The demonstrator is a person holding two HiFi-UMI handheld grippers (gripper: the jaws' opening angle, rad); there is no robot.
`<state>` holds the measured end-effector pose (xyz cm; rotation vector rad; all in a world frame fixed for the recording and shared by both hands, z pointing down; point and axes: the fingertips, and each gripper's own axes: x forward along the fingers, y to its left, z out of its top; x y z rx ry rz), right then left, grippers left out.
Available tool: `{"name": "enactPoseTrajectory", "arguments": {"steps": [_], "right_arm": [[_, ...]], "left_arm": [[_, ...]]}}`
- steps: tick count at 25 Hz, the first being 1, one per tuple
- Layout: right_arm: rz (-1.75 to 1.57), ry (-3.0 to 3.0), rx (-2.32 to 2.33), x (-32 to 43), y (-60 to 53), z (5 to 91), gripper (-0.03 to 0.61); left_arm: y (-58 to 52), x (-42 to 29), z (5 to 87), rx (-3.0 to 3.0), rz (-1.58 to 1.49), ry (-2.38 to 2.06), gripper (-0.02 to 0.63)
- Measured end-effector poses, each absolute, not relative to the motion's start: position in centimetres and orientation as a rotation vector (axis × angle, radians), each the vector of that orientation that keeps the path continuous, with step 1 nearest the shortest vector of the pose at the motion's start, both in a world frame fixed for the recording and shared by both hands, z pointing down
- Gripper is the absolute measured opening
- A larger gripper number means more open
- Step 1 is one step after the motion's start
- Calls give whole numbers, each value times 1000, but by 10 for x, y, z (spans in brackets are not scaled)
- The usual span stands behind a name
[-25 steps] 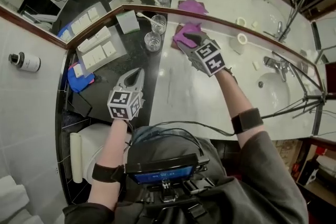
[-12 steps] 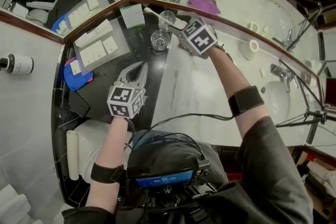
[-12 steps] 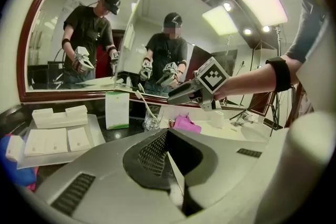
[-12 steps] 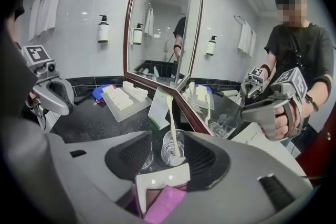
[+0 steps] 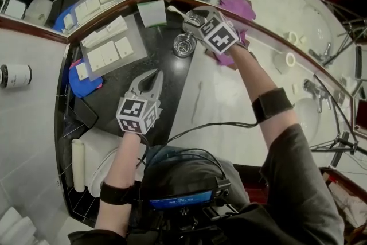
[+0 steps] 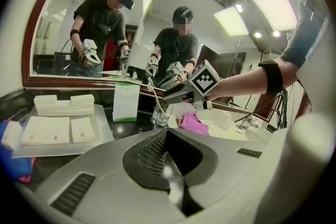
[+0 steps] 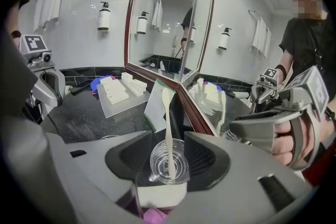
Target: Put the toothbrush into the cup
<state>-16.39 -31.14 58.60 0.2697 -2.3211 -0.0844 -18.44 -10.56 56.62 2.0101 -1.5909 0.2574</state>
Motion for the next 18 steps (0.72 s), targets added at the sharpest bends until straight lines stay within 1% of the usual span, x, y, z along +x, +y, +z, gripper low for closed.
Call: {"name": "enactPoseTrajectory", "arguments": {"steps": [7, 8, 12, 14, 15, 18], "right_arm": [[-100, -2305, 221, -181, -316, 605, 215], [-101, -2306, 222, -182, -317, 606, 208], [-108, -2308, 224, -186, -319, 610, 140], [-123, -2309, 231, -187, -320, 611, 83], [-130, -2311, 234, -187, -321, 610, 71], [-140, -2318, 237, -186, -320, 609, 67]], "left_arm": [[-108, -194, 581, 1967, 251, -1591, 3], [-108, -194, 583, 1962, 251, -1590, 3], [-105, -198, 591, 1939, 254, -1590, 3], [-104, -199, 593, 1933, 255, -1590, 3], [-103, -199, 595, 1930, 254, -1590, 3], [-101, -200, 597, 1922, 247, -1590, 3]]}}
